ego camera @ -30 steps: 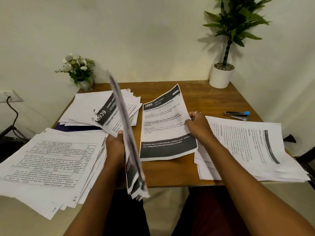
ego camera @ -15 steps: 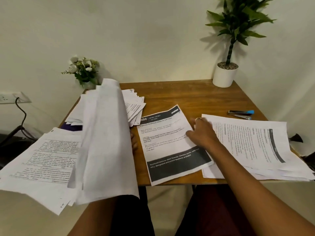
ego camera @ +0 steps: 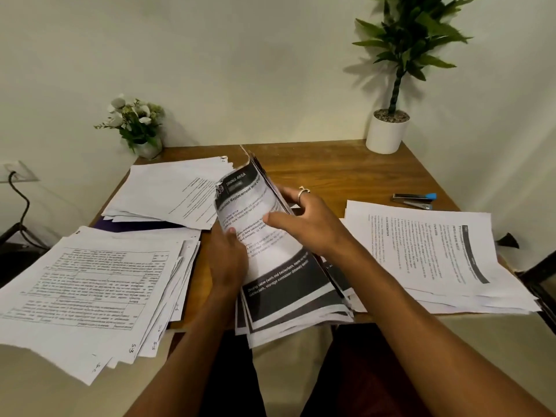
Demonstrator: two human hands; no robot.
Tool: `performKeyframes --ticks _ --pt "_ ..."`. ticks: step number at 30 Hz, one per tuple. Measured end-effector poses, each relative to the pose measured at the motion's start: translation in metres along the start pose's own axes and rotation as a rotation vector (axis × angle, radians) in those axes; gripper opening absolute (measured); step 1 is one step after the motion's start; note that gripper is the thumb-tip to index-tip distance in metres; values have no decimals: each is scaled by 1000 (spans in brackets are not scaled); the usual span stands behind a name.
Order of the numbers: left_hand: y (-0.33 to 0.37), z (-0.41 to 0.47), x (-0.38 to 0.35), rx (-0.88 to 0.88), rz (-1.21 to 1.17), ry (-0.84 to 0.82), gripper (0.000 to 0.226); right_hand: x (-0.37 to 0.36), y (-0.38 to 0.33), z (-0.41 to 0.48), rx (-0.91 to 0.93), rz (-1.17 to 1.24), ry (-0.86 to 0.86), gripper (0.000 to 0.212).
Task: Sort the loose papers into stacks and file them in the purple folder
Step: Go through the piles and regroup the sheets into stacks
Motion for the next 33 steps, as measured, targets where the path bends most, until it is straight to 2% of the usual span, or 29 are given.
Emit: performKeyframes --ticks 3,6,8,11,13,17,19,22,26,28,31,33 --pt "-3 8 -5 26 -56 56 29 2 7 1 8 95 -23 28" --pt "-15 6 -6 23 -71 40 26 1 8 2 19 70 -60 17" --pt "-12 9 -6 35 -101 43 25 1 9 2 9 55 -48 24" --pt "-17 9 -8 26 -100 34 24 -4 18 7 -35 178 -110 44" --pt "-19 11 -6 -33 -115 19 27 -9 21 8 -52 196 -130 41" --pt "-17 10 -7 -80 -167 -38 28 -15 23 7 -53 121 -94 47" --pt "-16 11 -7 -66 -130 4 28 -18 22 7 -32 85 -80 61" --pt "-12 10 -7 -12 -39 73 28 -18 18 5 12 -95 8 81" --pt "-10 7 -6 -25 -63 74 32 -13 11 4 75 -120 79 65" --pt "-11 6 -6 -4 -168 70 41 -14 14 6 87 -161 90 67" --pt "-9 5 -9 -74 -269 69 66 -18 28 12 50 -232 145 71" --pt "-4 3 -8 -163 -250 63 59 -20 39 17 31 -257 191 75"
Point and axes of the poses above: each hand's wrist, its own z-axis towards the middle knuckle, its own x-axis out of the back of the hand, y = z × x, the point moved 7 cm from there along z, towards the middle knuckle, and after that the axes turned 12 degrees about -x, right-handed, at the moved point
